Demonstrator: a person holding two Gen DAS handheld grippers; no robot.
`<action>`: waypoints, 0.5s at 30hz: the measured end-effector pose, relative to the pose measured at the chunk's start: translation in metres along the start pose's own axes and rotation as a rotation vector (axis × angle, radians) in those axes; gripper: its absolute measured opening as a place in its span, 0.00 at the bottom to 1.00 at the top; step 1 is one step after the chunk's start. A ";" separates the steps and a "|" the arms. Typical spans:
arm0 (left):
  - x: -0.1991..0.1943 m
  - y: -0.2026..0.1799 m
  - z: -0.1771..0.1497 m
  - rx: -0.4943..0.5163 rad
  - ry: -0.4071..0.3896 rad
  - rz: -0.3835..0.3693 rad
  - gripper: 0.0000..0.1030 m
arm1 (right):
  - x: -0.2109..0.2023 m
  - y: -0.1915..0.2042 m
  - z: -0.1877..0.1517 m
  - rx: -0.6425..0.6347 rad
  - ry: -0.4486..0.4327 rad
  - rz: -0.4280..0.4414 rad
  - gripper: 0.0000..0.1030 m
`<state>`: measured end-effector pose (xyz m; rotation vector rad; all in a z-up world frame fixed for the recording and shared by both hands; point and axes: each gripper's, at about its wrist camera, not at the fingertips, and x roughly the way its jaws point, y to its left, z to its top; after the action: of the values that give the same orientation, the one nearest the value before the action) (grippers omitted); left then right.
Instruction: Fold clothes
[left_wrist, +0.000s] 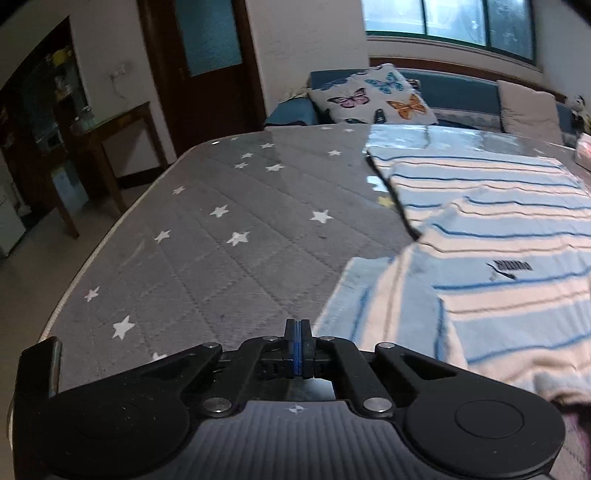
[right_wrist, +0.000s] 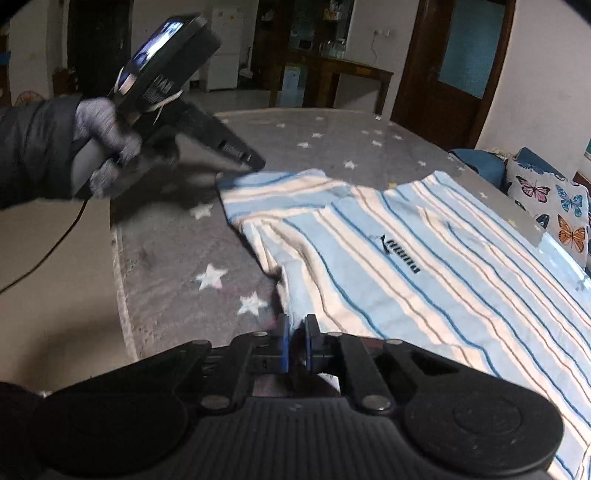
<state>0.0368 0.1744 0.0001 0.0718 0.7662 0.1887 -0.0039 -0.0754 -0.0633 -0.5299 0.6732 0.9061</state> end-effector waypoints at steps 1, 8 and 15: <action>-0.001 0.004 0.000 -0.030 0.016 -0.025 0.00 | 0.000 0.002 0.000 -0.015 -0.002 -0.001 0.07; -0.019 0.003 -0.018 -0.075 0.056 -0.108 0.45 | -0.001 0.007 0.009 -0.053 -0.031 0.010 0.19; -0.020 0.005 -0.022 -0.085 0.034 -0.116 0.10 | 0.013 0.009 0.009 -0.041 -0.015 0.016 0.18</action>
<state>0.0069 0.1748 -0.0009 -0.0568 0.7932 0.1123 -0.0031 -0.0577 -0.0674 -0.5545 0.6474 0.9393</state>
